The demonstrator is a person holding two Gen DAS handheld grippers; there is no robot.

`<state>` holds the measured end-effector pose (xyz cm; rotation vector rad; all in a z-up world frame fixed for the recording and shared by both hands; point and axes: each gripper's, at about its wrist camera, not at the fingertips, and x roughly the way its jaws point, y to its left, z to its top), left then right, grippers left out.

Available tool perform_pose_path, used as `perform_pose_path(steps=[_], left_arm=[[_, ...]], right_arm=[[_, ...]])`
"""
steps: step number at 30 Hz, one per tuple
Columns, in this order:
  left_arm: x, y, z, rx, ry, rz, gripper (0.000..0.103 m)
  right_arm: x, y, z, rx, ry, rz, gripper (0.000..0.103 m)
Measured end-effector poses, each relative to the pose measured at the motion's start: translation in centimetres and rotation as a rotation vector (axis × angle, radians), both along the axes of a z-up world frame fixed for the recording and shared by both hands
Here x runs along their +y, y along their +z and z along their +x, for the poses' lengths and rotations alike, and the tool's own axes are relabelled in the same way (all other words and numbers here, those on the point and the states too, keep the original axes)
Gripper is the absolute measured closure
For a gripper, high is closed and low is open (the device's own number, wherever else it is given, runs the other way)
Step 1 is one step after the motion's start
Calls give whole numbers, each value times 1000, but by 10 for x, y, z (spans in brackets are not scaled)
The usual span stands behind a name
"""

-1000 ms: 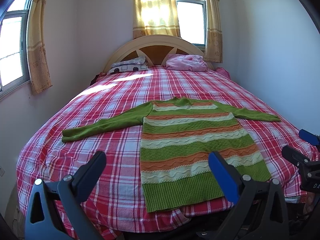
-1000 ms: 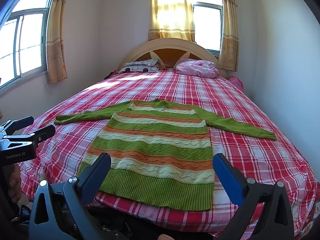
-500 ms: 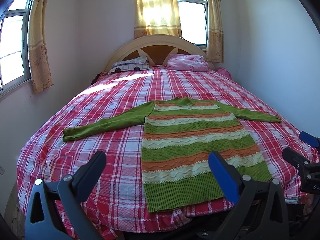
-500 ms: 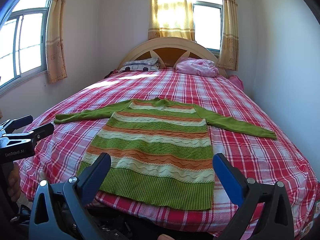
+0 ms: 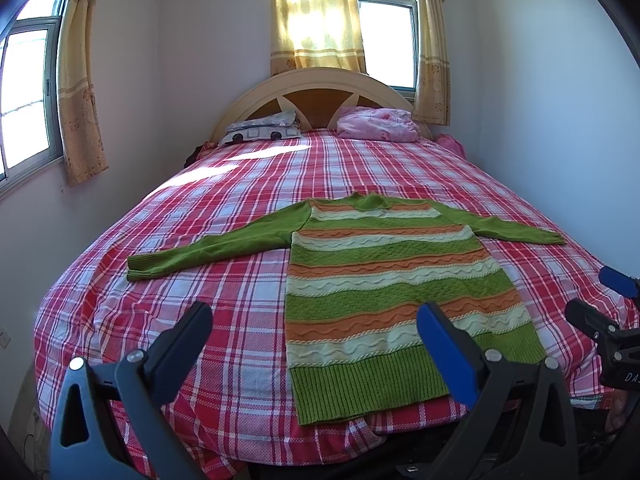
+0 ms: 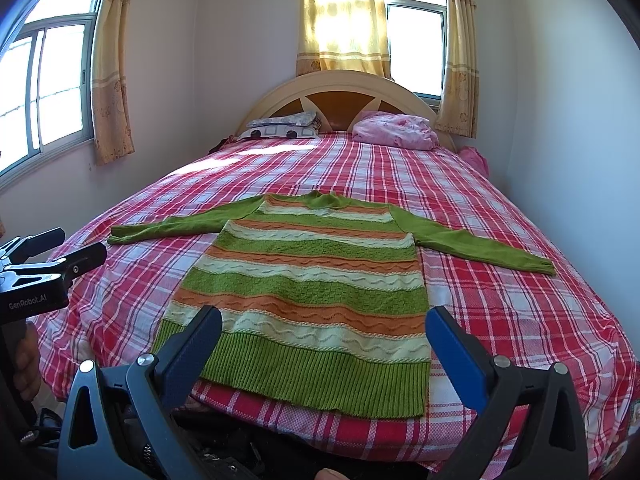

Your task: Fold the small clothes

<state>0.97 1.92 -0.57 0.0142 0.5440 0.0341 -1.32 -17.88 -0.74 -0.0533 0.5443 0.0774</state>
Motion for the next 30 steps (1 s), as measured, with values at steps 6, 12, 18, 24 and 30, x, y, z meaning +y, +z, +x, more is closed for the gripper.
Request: perform_pose_path(steps=[6,12,18,24,30], left_arm=[[1,0,1,3,1,-2,0],[3,-2,1,7,4,-3,0],[5,-5,4,18,10,-5,0],[4,-8,9,31,12,-3,0],[5,-16,20,55,21,11,0]], right_arm=[[0,0,0,3,1,0,1],[0,-1,1,7,-1,-2,1],[0,-3,3,9,0,-3,1],[0,-6,10,11,0,-21,1],[-7,-13,23,30,1,-16,1]])
